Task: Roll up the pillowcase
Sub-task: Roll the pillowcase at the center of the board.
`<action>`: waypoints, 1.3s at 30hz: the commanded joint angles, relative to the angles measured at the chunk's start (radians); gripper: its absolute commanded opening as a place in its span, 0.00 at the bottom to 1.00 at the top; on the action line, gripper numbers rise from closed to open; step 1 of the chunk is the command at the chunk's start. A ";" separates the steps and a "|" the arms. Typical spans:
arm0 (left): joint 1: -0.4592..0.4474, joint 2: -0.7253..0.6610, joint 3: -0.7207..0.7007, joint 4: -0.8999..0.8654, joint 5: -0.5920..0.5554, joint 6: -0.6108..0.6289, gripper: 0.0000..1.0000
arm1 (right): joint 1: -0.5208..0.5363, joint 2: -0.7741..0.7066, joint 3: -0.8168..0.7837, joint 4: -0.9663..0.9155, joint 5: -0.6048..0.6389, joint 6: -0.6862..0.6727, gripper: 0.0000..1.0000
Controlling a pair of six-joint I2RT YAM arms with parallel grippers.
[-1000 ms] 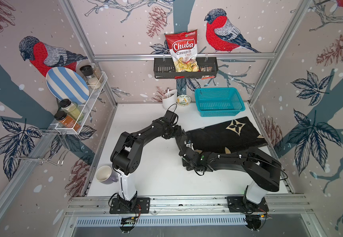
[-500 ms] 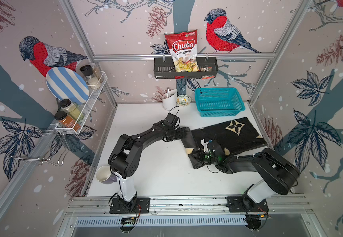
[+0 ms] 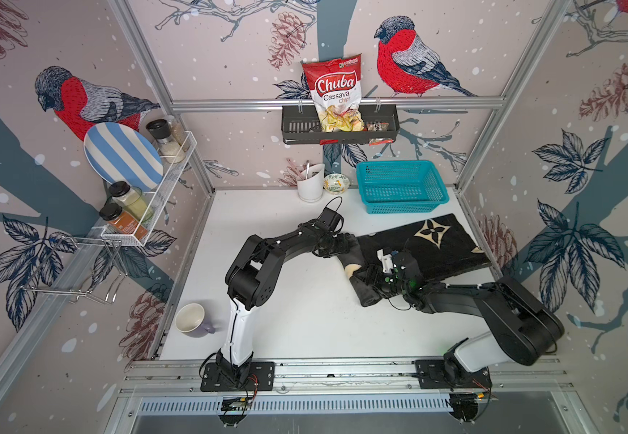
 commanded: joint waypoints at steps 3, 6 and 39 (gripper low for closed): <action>-0.004 0.018 0.004 -0.060 -0.041 -0.010 0.56 | 0.107 -0.108 0.142 -0.496 0.474 -0.179 1.00; -0.003 0.021 0.010 -0.064 -0.041 -0.007 0.56 | 0.227 -0.114 0.239 -0.667 0.771 -0.202 1.00; 0.063 -0.109 0.011 -0.133 -0.082 0.072 0.76 | 0.449 0.158 0.376 -0.496 0.608 -0.204 0.00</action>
